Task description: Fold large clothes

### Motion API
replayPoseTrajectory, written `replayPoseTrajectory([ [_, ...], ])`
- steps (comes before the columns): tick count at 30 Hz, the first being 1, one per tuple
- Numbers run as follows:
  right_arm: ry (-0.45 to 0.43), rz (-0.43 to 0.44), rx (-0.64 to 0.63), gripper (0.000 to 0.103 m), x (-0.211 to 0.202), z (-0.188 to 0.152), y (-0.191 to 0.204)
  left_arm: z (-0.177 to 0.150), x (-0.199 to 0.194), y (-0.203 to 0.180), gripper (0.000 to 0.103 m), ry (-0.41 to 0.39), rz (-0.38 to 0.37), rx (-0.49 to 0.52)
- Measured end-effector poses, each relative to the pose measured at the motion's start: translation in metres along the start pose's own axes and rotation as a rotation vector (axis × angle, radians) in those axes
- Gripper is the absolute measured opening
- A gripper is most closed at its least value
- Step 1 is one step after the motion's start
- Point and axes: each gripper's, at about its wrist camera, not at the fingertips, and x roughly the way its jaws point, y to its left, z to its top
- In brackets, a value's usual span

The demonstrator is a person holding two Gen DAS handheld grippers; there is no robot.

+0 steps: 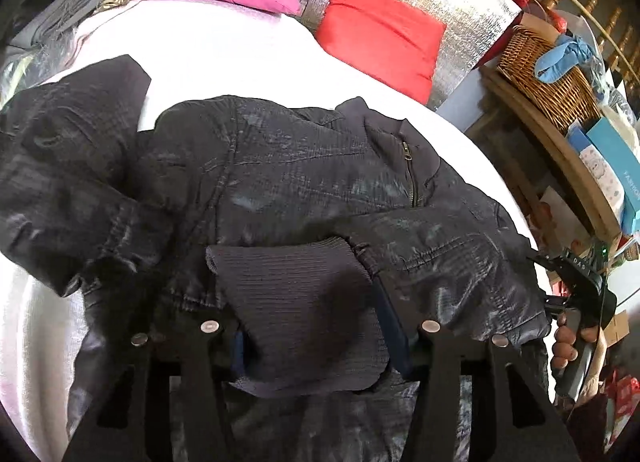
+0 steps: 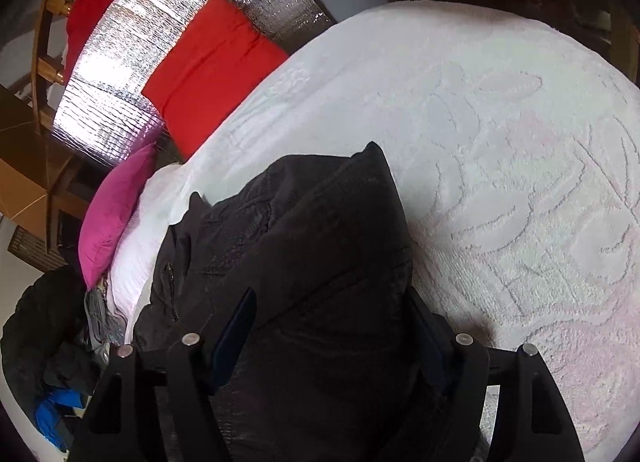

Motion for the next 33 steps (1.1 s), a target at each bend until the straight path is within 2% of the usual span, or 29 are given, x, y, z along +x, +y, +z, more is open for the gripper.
replayPoseTrajectory([
  [2, 0.008, -0.023, -0.021, 0.073, 0.002, -0.001, 0.002, 0.004, 0.001, 0.001, 0.017, -0.017, -0.004, 0.008],
  [3, 0.008, -0.04, -0.038, 0.069, 0.003, -0.002, 0.004, 0.008, 0.0, 0.001, 0.016, -0.023, -0.02, 0.013],
  [4, 0.004, -0.056, -0.05, 0.06, 0.002, -0.003, 0.006, 0.01, -0.002, 0.0, 0.013, -0.035, -0.025, 0.021],
  [5, -0.004, -0.075, -0.059, 0.052, 0.002, -0.003, 0.007, 0.014, -0.005, -0.003, 0.012, -0.062, -0.008, 0.049],
  [8, -0.02, -0.09, -0.06, 0.041, -0.001, -0.003, 0.006, 0.023, -0.013, -0.015, 0.011, -0.123, 0.093, 0.15],
  [13, -0.034, -0.088, -0.057, 0.04, -0.003, -0.003, 0.006, 0.041, -0.022, -0.003, 0.01, -0.174, 0.166, 0.176],
  [19, -0.016, -0.125, -0.089, 0.04, 0.005, -0.004, 0.012, 0.037, 0.007, 0.014, 0.01, -0.066, 0.244, 0.179],
  [21, -0.009, -0.126, -0.087, 0.043, 0.004, -0.004, 0.012, 0.035, 0.009, 0.013, 0.01, -0.058, 0.259, 0.185],
  [23, -0.001, -0.134, -0.08, 0.055, 0.003, -0.003, 0.012, 0.034, 0.007, 0.012, 0.013, -0.065, 0.27, 0.187],
  [25, 0.009, -0.145, -0.079, 0.057, 0.0, -0.002, 0.013, 0.033, 0.004, 0.012, 0.018, -0.064, 0.286, 0.187],
  [28, -0.017, -0.169, -0.071, 0.058, -0.013, -0.001, 0.015, 0.029, 0.002, 0.01, 0.037, -0.055, 0.32, 0.189],
  [30, -0.063, -0.171, -0.075, 0.06, -0.03, 0.0, 0.019, 0.026, -0.003, 0.007, 0.045, -0.065, 0.314, 0.206],
  [32, -0.117, -0.169, -0.087, 0.071, -0.046, -0.002, 0.024, 0.024, -0.015, 0.001, 0.053, -0.1, 0.323, 0.223],
  [33, -0.156, -0.162, -0.104, 0.072, -0.058, -0.005, 0.03, 0.023, -0.021, -0.001, 0.062, -0.122, 0.329, 0.23],
])
